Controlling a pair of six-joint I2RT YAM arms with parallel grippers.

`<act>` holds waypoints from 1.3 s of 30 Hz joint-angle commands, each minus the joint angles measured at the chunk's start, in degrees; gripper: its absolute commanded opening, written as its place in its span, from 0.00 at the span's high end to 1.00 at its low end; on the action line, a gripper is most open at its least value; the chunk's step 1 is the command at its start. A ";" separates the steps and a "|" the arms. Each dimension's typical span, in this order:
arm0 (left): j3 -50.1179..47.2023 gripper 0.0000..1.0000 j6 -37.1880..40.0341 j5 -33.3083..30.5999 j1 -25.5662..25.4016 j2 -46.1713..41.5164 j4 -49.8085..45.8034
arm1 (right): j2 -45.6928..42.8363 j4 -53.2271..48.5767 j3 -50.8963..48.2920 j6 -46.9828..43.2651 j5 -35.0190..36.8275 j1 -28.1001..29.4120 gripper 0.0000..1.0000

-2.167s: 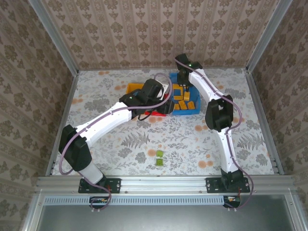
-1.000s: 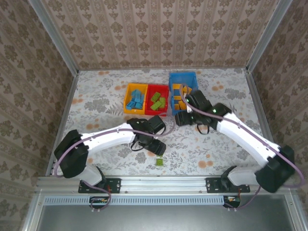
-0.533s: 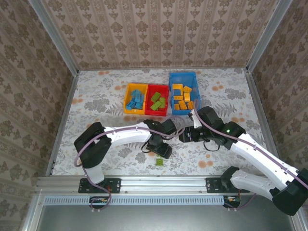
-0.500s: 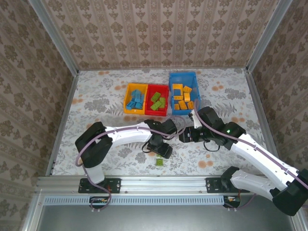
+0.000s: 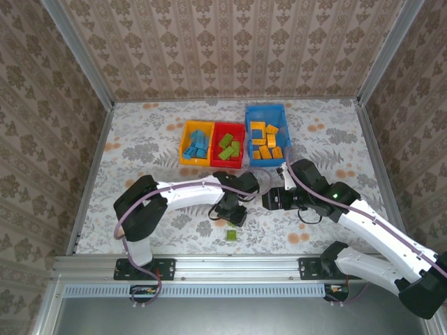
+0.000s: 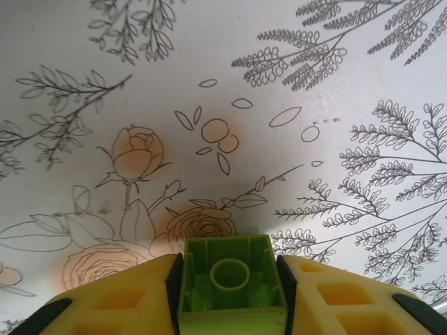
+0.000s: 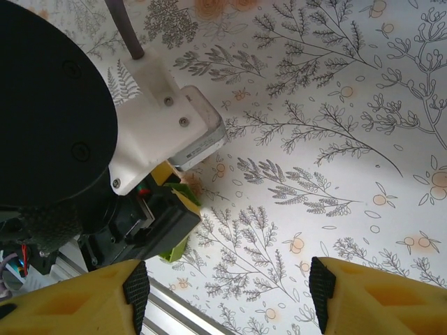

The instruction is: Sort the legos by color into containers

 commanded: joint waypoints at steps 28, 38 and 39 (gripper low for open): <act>50.56 0.61 11.96 -5.13 27.28 24.25 -4.87 | 12.56 7.44 6.78 -2.48 -3.13 1.56 0.36; 52.39 0.44 12.80 -6.30 27.98 26.57 -5.87 | 16.78 7.09 6.78 -6.20 -4.52 2.97 0.33; 52.50 0.42 12.87 -6.34 27.94 26.11 -6.04 | 17.10 7.09 6.53 -7.34 -4.53 3.72 0.33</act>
